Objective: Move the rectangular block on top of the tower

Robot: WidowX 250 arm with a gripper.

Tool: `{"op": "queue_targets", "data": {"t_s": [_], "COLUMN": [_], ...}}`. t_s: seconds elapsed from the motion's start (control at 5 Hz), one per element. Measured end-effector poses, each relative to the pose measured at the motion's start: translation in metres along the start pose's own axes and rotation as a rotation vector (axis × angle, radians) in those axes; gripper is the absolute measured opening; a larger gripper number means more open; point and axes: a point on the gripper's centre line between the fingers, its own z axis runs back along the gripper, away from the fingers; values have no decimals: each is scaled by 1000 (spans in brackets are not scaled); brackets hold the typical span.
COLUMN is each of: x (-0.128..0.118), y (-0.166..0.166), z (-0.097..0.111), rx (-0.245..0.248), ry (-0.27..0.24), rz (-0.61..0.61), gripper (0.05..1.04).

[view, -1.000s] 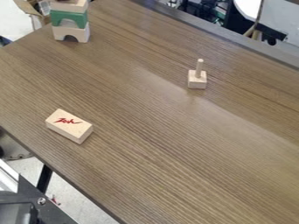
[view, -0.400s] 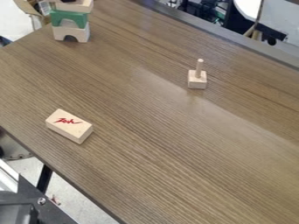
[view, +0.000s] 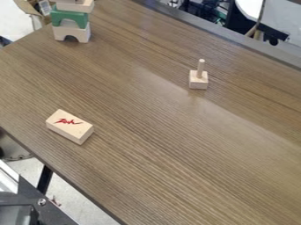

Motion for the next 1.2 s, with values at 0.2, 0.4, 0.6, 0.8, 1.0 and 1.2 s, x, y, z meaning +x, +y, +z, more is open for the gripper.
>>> {"op": "queue_targets", "data": {"t_s": [0.2,0.4,0.6,0.8,1.0,1.2], "x": [1,-3,-12,-21,-37,-59], "y": [2,6,27,53,96,142], "z": [0,0,5,19,23,14], "rx": [10,32,44,30,18,36], "ry": [-5,28,81,95,92,73], "rz": [3,-24,-86,-152,-264,-420], "gripper": [1000,1000,1000,1000,1000,1000]}}
